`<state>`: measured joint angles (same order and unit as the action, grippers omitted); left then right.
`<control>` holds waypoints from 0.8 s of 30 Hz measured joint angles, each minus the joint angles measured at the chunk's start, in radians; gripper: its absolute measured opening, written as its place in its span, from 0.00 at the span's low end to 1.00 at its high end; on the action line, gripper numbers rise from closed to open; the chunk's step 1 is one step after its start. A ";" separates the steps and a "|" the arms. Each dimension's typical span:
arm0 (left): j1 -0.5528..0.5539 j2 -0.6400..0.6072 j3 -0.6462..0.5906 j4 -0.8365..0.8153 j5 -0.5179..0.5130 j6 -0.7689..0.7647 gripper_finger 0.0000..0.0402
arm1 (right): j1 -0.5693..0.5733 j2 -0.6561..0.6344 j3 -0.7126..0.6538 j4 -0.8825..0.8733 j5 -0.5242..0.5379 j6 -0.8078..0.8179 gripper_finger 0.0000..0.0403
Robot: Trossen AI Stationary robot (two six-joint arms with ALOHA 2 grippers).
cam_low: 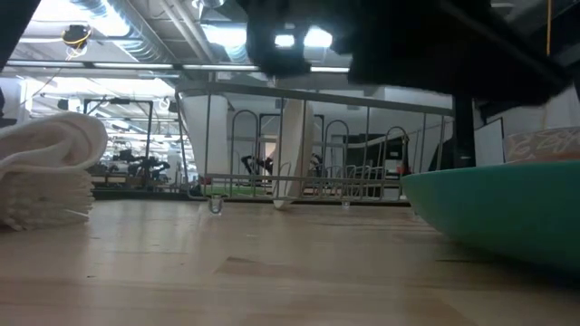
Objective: Sort dishes
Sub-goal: Put the brown plate in the dish rack
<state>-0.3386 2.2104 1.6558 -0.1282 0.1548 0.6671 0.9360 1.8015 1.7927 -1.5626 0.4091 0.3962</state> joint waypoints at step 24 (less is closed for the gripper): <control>0.002 0.074 0.000 0.049 -0.001 0.047 0.18 | 0.000 0.000 0.000 0.024 0.009 0.000 0.39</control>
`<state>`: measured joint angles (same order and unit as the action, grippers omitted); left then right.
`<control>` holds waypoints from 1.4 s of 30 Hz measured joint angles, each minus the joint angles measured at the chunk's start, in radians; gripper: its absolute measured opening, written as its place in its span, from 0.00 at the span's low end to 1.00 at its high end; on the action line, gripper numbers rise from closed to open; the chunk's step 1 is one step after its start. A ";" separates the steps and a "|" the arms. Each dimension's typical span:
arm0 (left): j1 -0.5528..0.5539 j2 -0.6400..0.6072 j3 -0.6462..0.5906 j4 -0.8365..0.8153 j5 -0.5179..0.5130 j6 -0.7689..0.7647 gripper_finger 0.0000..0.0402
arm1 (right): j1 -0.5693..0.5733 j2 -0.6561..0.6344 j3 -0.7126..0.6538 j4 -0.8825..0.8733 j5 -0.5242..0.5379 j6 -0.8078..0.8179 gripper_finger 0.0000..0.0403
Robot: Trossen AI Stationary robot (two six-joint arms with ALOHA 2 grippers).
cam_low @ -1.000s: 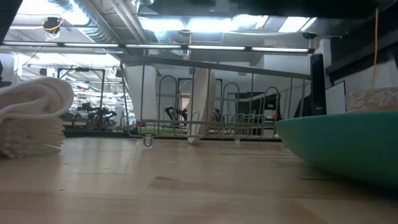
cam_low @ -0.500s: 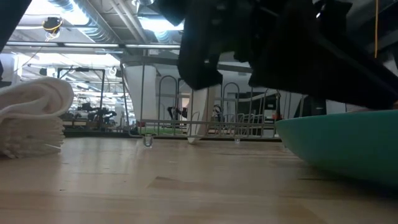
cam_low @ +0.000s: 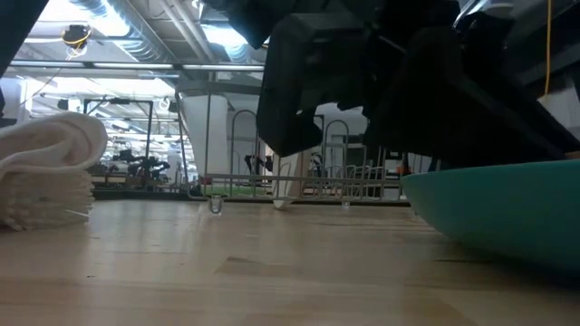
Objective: Sort dishes
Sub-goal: Put the brown plate in the dish rack
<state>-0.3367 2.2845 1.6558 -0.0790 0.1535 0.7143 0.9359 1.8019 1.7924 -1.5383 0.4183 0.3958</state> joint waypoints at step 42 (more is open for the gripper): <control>-0.030 -0.003 0.160 0.016 -0.053 -0.273 0.00 | 0.000 -0.004 0.247 -0.032 0.173 -0.136 0.39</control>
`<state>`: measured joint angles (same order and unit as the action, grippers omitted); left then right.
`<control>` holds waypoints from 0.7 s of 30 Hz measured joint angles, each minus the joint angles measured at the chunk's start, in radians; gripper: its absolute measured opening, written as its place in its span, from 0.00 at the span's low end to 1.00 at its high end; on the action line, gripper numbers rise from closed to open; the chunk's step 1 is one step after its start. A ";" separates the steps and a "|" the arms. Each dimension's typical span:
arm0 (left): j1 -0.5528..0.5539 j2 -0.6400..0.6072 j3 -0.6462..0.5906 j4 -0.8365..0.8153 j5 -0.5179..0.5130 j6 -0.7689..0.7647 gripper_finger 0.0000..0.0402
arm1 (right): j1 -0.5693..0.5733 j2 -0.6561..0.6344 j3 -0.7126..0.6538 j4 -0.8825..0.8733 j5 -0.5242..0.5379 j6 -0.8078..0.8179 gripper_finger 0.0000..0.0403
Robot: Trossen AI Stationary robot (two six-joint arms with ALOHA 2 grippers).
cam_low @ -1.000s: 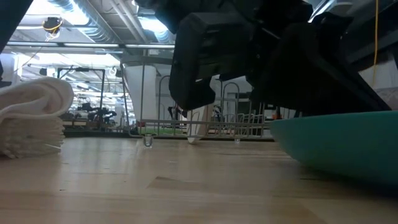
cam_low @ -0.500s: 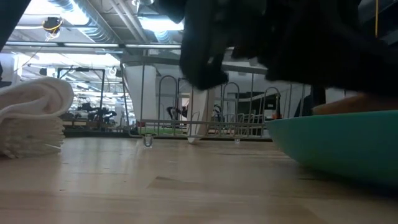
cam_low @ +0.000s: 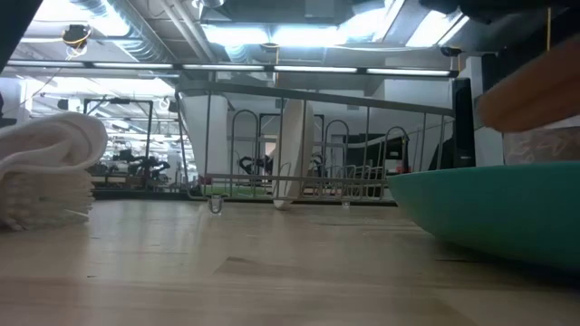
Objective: Sort dishes
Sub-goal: Put the brown plate in the dish rack
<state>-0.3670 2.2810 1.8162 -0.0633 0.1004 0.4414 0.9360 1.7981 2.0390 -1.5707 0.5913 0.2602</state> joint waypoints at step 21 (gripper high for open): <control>-0.035 -0.162 0.027 0.054 -0.224 -0.200 0.00 | 0.000 -0.204 0.283 0.079 0.383 -0.362 0.39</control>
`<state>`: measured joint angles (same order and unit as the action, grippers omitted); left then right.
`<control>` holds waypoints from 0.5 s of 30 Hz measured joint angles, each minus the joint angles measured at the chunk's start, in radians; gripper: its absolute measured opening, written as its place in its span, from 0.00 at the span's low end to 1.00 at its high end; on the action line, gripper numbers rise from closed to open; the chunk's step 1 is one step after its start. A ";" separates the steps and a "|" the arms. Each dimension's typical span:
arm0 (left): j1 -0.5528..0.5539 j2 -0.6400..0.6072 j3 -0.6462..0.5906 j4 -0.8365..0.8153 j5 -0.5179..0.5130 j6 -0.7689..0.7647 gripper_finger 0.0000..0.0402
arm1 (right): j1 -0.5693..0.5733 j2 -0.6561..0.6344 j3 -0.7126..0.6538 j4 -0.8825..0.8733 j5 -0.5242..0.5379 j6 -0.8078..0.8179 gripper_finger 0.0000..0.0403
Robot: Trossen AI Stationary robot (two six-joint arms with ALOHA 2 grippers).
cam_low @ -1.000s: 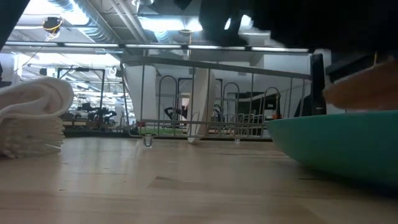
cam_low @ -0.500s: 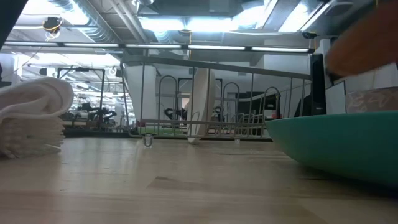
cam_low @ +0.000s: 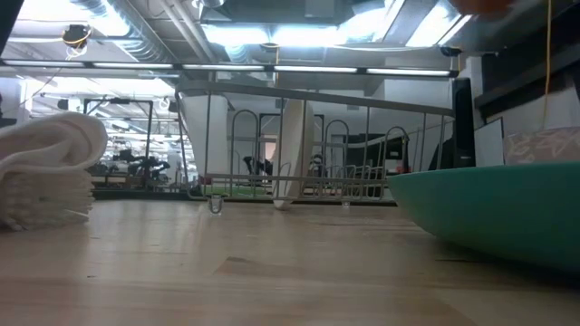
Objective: Sort dishes
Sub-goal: Put the brown plate in the dish rack
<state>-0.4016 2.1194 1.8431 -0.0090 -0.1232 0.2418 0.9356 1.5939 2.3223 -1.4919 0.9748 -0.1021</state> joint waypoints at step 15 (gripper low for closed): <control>0.014 -0.124 0.000 0.011 -0.383 -0.024 0.00 | 0.000 -0.163 0.000 0.002 0.379 -0.165 0.39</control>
<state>-0.3875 1.9951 1.8431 0.0016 -0.5067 0.2176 0.9356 1.4313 2.3226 -1.4903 1.3535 -0.2669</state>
